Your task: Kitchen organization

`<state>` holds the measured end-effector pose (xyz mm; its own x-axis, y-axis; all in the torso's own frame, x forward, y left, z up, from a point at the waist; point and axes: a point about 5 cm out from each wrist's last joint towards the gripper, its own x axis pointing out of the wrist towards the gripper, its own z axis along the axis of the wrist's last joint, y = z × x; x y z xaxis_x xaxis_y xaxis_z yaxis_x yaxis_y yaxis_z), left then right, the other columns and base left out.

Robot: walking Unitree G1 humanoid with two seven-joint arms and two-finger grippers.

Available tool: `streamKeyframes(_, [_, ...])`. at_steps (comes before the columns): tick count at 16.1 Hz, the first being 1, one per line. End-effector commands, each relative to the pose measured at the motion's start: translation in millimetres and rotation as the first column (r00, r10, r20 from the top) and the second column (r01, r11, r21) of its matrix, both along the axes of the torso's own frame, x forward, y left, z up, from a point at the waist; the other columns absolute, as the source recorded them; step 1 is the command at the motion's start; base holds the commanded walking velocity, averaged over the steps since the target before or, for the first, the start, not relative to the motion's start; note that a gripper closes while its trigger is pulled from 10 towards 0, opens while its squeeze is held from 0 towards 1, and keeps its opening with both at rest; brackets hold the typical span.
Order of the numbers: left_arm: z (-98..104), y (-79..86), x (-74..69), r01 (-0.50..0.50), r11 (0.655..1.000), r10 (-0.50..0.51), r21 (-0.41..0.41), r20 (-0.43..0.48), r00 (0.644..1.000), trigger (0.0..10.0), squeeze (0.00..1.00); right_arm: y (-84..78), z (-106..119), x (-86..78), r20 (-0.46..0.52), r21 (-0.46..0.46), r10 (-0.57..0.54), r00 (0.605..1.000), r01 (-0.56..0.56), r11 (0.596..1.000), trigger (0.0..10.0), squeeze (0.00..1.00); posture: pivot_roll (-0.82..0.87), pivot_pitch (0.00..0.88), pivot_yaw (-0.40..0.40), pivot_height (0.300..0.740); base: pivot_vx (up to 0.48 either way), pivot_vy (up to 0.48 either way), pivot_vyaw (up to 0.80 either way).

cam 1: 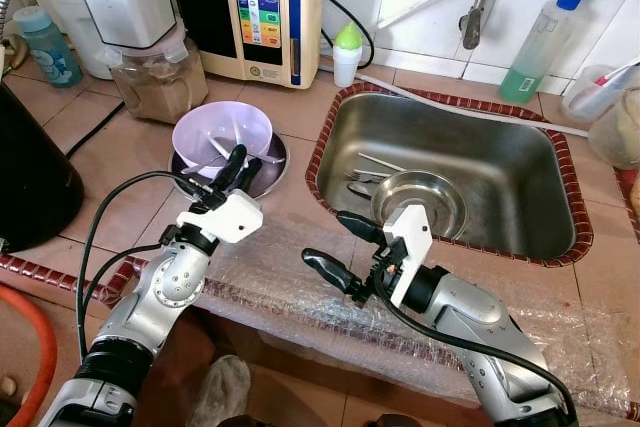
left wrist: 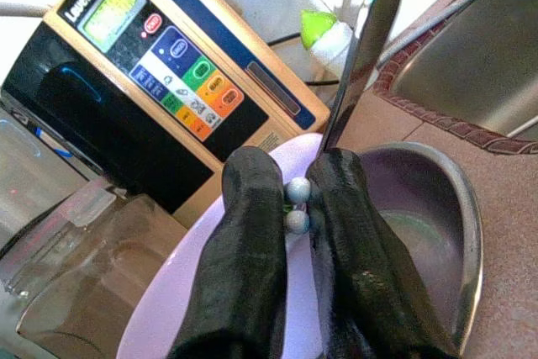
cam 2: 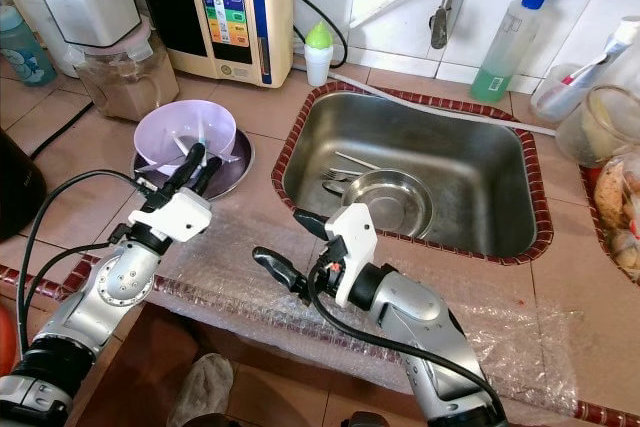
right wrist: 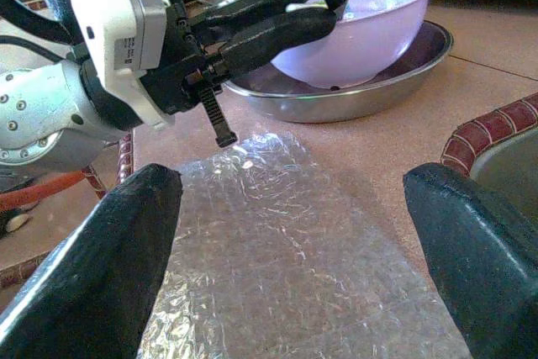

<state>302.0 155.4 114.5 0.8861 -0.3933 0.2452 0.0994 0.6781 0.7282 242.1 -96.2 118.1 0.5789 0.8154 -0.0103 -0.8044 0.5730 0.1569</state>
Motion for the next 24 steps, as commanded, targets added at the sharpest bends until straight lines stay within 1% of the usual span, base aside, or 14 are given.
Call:
streamKeyframes(1, [0.1, 2.2, 1.7, -0.002, 1.000, 0.002, 0.019, 0.004, 1.000, 0.0, 0.00, -1.5, 3.2, 0.3, 0.013, -0.004, 0.002, 1.000, -0.002, 1.000, 10.0, 0.00, -0.08, 0.057, 0.021, 0.740, 0.000, 0.000, 0.00])
streamKeyframes(8, [5.3, 6.1, -4.5, -0.005, 1.000, 0.004, 0.028, 0.027, 1.000, 0.0, 0.00, -1.8, 3.1, 2.0, 0.015, -0.005, 0.001, 1.000, -0.001, 1.000, 10.0, 0.00, -0.08, 0.055, 0.018, 0.740, 0.000, 0.000, 0.00])
streamKeyframes(10, [6.6, 9.6, -7.3, -0.013, 0.999, 0.011, 0.036, 0.037, 0.999, 0.0, 0.00, -1.7, 3.1, 2.1, 0.015, -0.004, 0.001, 1.000, -0.001, 1.000, 10.0, 0.00, -0.08, 0.055, 0.019, 0.740, 0.000, 0.000, 0.00])
streamKeyframes(12, [12.2, 13.8, -10.0, -0.027, 0.999, 0.025, 0.037, 0.062, 0.998, 0.0, 0.00, -2.3, 3.2, 2.3, 0.015, -0.004, -0.001, 1.000, 0.002, 1.000, 10.0, 0.00, -0.08, 0.056, 0.020, 0.740, 0.000, 0.000, 0.00])
streamKeyframes(13, [22.4, 16.2, -12.6, -0.033, 0.999, 0.031, 0.019, 0.102, 0.994, 0.0, 0.00, -3.2, 3.2, 2.8, 0.016, -0.005, -0.005, 1.000, 0.005, 1.000, 10.0, 0.00, -0.08, 0.055, 0.018, 0.740, 0.000, 0.000, 0.00])
streamKeyframes(14, [33.5, 15.2, -13.4, -0.032, 0.999, 0.032, -0.002, 0.143, 0.989, 0.0, 0.00, -3.7, 3.4, 3.2, 0.018, -0.005, -0.007, 1.000, 0.007, 1.000, 10.0, 0.00, -0.08, 0.053, 0.017, 0.740, 0.000, 0.000, 0.00])
streamKeyframes(16, [49.4, 5.9, -13.8, 0.006, 0.999, 0.001, -0.035, 0.194, 0.981, 0.0, 0.00, -3.2, 5.1, 5.2, 0.025, 0.000, -0.012, 1.000, 0.012, 1.000, 10.0, 0.00, -0.07, 0.050, 0.015, 0.740, 0.000, 0.000, 0.00])
streamKeyframes(17, [53.4, 2.9, -13.3, 0.015, 0.999, -0.006, -0.045, 0.205, 0.979, 0.0, 0.00, -2.9, 5.5, 5.8, 0.026, 0.001, -0.010, 1.000, 0.010, 1.000, 10.0, 0.00, -0.07, 0.047, 0.015, 0.740, 0.000, 0.000, 0.00])
streamKeyframes(18, [66.2, -4.1, -11.7, 0.038, 0.996, -0.019, -0.076, 0.231, 0.973, 0.0, 0.00, -0.9, 9.1, 7.4, 0.025, 0.028, -0.007, 1.000, 0.007, 1.000, 10.0, 0.00, -0.07, 0.047, 0.015, 0.740, 0.000, 0.000, 0.00])
streamKeyframes(19, [69.7, -5.6, -11.1, 0.044, 0.996, -0.024, -0.082, 0.238, 0.971, 0.0, 0.00, -0.5, 10.4, 7.8, 0.023, 0.038, -0.008, 1.000, 0.007, 0.999, 10.0, 0.00, -0.07, 0.046, 0.016, 0.740, 0.000, 0.000, 0.00])
streamKeyframes(20, [84.0, -10.9, -9.6, 0.068, 0.992, -0.039, -0.106, 0.257, 0.966, 0.0, 0.00, -0.4, 13.1, 8.4, 0.027, 0.045, 0.004, 1.000, -0.005, 0.999, 10.0, 0.00, -0.07, 0.040, 0.019, 0.740, 0.000, 0.000, 0.00])
streamKeyframes(22, [92.1, -16.3, -7.5, 0.100, 0.987, -0.064, -0.127, 0.258, 0.964, 0.0, 0.00, -0.4, 18.7, 11.3, 0.043, 0.062, -0.009, 0.999, 0.006, 0.998, 10.0, 0.00, -0.07, 0.035, 0.021, 0.740, 0.000, 0.000, 0.00])
streamKeyframes(24, [106.0, -28.0, -3.3, 0.166, 0.966, -0.115, -0.200, 0.246, 0.962, 0.0, 0.00, -1.8, 30.0, 20.1, 0.079, 0.096, -0.059, 0.995, 0.052, 0.994, 10.0, 0.00, -0.07, 0.027, 0.023, 0.740, 0.000, 0.000, 0.00])
